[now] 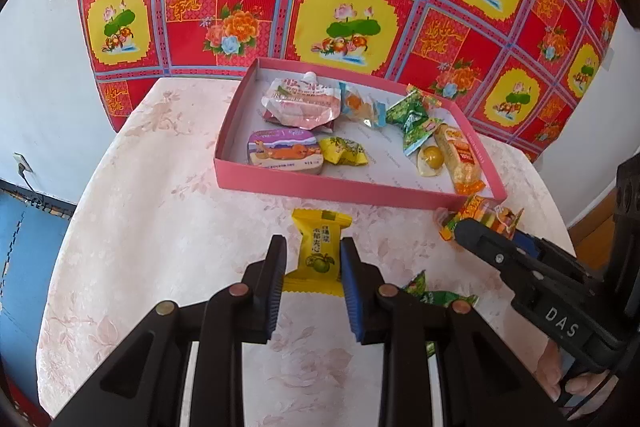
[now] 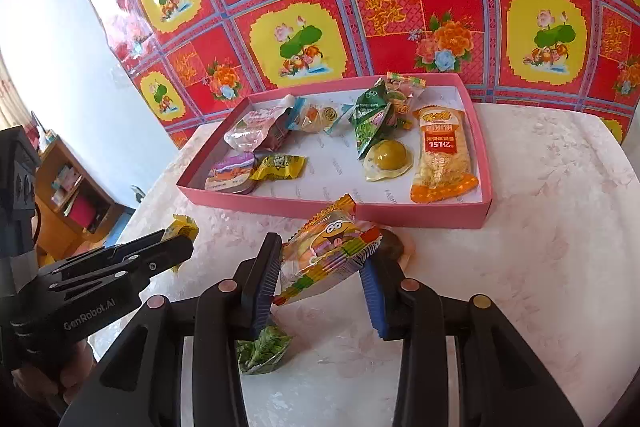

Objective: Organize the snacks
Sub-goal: 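Carry the yellow packet and minion candy bag over the pink tray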

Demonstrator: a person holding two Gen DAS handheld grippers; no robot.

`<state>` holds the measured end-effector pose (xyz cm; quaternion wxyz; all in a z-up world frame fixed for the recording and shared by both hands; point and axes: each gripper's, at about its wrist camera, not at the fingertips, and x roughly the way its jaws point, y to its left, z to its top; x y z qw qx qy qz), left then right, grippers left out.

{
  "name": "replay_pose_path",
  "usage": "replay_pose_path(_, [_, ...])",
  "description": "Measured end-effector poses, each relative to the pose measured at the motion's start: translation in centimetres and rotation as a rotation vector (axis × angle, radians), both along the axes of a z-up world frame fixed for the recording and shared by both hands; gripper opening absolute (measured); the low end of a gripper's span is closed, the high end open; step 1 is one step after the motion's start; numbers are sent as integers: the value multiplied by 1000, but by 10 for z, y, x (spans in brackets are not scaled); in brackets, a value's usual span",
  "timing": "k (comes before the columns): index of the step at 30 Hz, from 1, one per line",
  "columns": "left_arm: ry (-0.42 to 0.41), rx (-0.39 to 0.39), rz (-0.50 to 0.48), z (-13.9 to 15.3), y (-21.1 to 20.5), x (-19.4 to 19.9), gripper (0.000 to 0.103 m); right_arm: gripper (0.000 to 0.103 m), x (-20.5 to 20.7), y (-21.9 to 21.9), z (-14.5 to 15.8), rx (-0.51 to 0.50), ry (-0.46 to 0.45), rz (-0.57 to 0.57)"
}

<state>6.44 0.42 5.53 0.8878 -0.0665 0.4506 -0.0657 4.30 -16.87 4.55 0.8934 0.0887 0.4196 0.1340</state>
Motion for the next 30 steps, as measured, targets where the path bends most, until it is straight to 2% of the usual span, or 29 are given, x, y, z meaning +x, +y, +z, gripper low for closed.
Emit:
replay_pose_path(13, [-27,-15,14,15,1,15,28,39,9,-10,12,16,-27,-5])
replay_pose_path(18, [-27,-42,15,17,2,28,28,40,12,-14,17,18,-39,-17])
replay_pose_path(30, [-34,-33,-4,14,-11,62,28,40,35,-26,21,18,-53,-46])
